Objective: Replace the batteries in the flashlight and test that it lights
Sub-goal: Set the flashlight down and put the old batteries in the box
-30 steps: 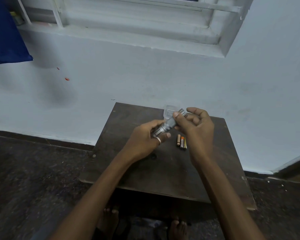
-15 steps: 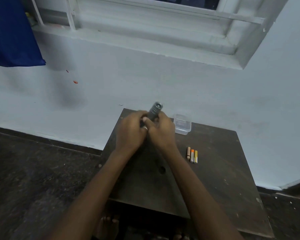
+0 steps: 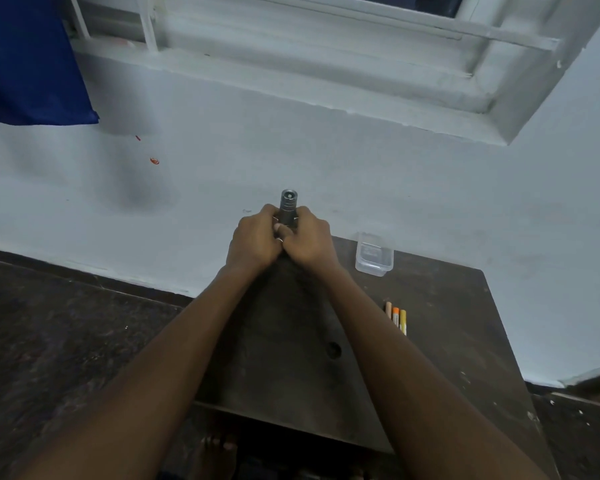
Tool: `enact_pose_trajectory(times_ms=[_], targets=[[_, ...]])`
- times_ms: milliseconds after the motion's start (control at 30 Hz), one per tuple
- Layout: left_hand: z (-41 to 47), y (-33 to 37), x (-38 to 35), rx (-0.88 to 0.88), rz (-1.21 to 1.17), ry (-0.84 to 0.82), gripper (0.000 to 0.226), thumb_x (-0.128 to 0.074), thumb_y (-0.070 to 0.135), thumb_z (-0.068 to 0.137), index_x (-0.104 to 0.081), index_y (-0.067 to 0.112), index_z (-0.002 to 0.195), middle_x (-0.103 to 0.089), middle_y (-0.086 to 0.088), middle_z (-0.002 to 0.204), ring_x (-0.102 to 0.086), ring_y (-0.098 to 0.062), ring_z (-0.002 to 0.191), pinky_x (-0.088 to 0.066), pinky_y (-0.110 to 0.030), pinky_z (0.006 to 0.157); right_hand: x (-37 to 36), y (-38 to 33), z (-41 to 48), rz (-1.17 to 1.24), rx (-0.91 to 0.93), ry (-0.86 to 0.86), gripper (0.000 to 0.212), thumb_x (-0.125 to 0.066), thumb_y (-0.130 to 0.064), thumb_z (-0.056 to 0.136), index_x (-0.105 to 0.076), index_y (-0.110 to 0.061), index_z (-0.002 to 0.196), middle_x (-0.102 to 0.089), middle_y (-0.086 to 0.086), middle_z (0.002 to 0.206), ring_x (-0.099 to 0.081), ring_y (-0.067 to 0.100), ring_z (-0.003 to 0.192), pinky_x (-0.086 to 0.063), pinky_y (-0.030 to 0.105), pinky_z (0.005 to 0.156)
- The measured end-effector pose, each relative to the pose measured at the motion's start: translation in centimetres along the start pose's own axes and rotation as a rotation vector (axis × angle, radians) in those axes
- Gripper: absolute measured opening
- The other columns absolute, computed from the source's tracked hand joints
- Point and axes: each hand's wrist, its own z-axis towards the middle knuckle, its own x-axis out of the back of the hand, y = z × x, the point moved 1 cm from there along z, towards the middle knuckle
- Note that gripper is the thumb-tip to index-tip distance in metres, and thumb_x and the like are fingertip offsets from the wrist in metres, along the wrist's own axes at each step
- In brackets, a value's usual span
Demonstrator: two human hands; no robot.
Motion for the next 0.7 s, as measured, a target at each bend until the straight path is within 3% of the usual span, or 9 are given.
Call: enact_pose_trajectory(times_ms=[133, 233, 300, 500, 700], targets=[[-1.7, 0.5, 1.1, 0.119, 0.190, 0.033, 0.041, -0.063, 0.019, 0.082, -0.053, 0.012, 0.121, -0.060, -0.010, 0.117, -0.053, -0.033, 0.112, -0.051, -0.045, 0.083, 1.9, 0.7, -2.0, -0.025, -0.072, 0.044, 0.050, -0.070, -0.026, 0.090, -0.053, -0.003, 0.131, -0.066, 0.015, 0.123, -0.059, 0.029, 0.117, -0.043, 0.031, 0.090], [-5.3, 2.0, 1.1, 0.121, 0.190, 0.165, 0.027, -0.062, 0.014, 0.083, -0.056, 0.012, 0.110, -0.060, -0.009, 0.109, -0.053, -0.032, 0.103, -0.048, -0.041, 0.077, 4.7, 2.3, -5.3, 0.034, -0.102, 0.178, 0.025, -0.072, -0.022, 0.088, -0.069, -0.008, 0.109, -0.071, 0.004, 0.101, -0.066, 0.020, 0.102, -0.041, 0.017, 0.077], [-7.5, 3.6, 0.3, 0.043, 0.099, 0.192, 0.021, -0.063, 0.013, 0.082, -0.061, 0.014, 0.103, -0.064, -0.006, 0.101, -0.058, -0.028, 0.096, -0.049, -0.038, 0.076, 6.9, 3.8, -7.8, 0.037, -0.157, 0.231, 0.011, -0.071, -0.020, 0.087, -0.073, -0.011, 0.092, -0.070, -0.001, 0.087, -0.067, 0.017, 0.092, -0.040, 0.018, 0.071], [-10.4, 9.6, -4.8, -0.021, -0.085, -0.123, 0.009, -0.068, 0.027, 0.085, -0.070, 0.021, 0.091, -0.072, 0.003, 0.086, -0.066, -0.016, 0.085, -0.051, -0.029, 0.074, 12.7, 8.1, -13.1, -0.178, -0.335, 0.273, 0.024, -0.069, -0.031, 0.088, -0.070, -0.013, 0.071, -0.068, -0.002, 0.070, -0.067, 0.020, 0.079, -0.044, 0.026, 0.068], [-10.8, 12.5, -8.2, 0.065, 0.008, -0.281, 0.014, -0.065, 0.023, 0.085, -0.073, 0.017, 0.095, -0.073, -0.007, 0.106, -0.065, -0.026, 0.103, -0.051, -0.033, 0.086, 11.9, 10.3, -14.0, -0.258, -0.419, 0.144, 0.037, -0.060, -0.041, 0.086, -0.066, -0.008, 0.072, -0.068, 0.011, 0.075, -0.066, 0.032, 0.078, -0.040, 0.028, 0.061]])
